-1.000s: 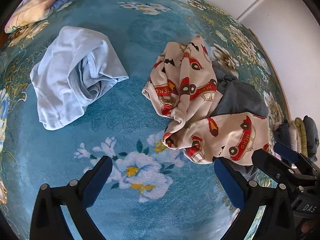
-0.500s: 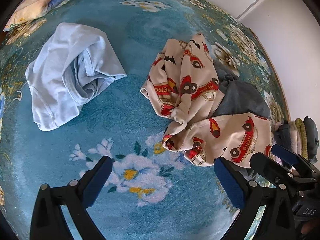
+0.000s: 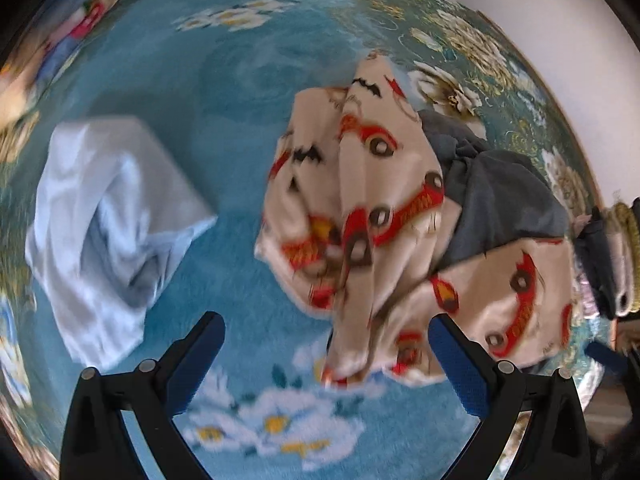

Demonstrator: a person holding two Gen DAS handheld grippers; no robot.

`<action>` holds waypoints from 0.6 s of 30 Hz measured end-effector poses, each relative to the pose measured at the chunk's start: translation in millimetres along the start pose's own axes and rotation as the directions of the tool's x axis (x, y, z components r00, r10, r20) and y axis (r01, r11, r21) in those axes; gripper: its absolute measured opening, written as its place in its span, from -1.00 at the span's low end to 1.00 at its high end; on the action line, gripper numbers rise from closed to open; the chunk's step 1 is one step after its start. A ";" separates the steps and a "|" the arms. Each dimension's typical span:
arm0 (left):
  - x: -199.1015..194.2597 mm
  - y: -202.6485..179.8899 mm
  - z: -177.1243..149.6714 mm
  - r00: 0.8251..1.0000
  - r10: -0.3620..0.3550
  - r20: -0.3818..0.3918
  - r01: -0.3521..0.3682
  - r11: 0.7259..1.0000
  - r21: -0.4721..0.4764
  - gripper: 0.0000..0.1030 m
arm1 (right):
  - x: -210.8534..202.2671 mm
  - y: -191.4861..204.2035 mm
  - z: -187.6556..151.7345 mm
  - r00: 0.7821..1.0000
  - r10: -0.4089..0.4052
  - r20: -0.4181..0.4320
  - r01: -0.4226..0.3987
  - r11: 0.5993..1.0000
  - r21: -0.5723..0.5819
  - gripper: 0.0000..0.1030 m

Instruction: Fold clothes

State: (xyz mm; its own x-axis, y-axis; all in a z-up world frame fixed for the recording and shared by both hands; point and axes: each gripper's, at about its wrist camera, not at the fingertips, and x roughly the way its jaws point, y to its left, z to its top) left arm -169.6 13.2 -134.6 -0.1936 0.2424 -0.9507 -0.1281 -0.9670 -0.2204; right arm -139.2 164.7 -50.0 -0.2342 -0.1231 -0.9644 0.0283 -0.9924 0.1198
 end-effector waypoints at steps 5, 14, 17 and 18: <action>27.9 -17.0 20.1 0.997 0.011 -0.074 -0.012 1.000 -0.016 0.19 | -3.4 -23.9 -21.0 0.998 0.010 -0.063 -0.007 0.999 0.049 1.00; -11.3 -12.2 14.4 0.999 -0.045 -0.013 0.043 0.994 -0.100 -0.90 | -31.5 -44.9 -48.5 0.996 0.051 -0.076 -0.040 0.989 0.141 1.00; -65.9 -3.4 10.3 0.989 -0.116 0.090 0.130 0.977 -0.170 -0.90 | -47.5 -48.4 -49.1 0.996 0.071 -0.049 -0.062 0.983 0.173 1.00; -82.8 -1.0 6.9 0.984 -0.134 0.120 0.155 0.970 -0.187 -0.90 | -53.6 -49.7 -49.8 0.996 0.078 -0.040 -0.069 0.981 0.182 1.00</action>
State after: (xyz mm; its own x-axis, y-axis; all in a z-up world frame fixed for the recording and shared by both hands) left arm -160.1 -5.3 -54.1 -0.2902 0.3776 -0.8793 0.0272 -0.9152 -0.4020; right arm -79.7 220.6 -15.9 -0.1927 -0.1998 -0.9607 -0.1329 -0.9647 0.2273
